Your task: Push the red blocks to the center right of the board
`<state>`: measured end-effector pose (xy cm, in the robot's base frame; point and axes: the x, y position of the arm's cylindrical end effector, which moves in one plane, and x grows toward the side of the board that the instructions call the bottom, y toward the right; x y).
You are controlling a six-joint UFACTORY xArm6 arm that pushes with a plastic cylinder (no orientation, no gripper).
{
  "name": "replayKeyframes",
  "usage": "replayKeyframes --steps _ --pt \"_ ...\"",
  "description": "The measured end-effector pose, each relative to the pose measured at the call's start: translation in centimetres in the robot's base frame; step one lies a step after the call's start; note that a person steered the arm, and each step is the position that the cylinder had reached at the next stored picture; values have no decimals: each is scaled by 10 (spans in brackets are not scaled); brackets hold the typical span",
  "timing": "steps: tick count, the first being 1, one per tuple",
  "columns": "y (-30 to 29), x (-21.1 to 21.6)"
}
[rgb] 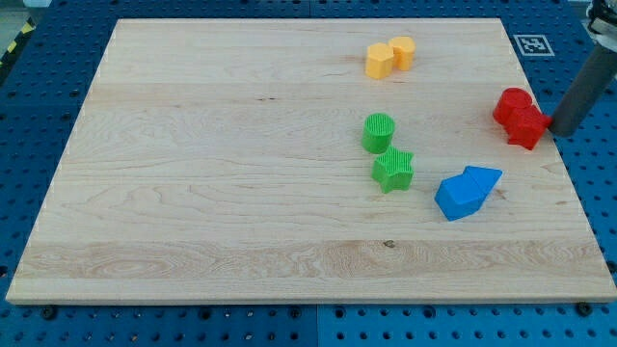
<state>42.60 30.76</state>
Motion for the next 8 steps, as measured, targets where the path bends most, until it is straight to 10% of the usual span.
replayKeyframes --steps 8 --pt "-17 3"
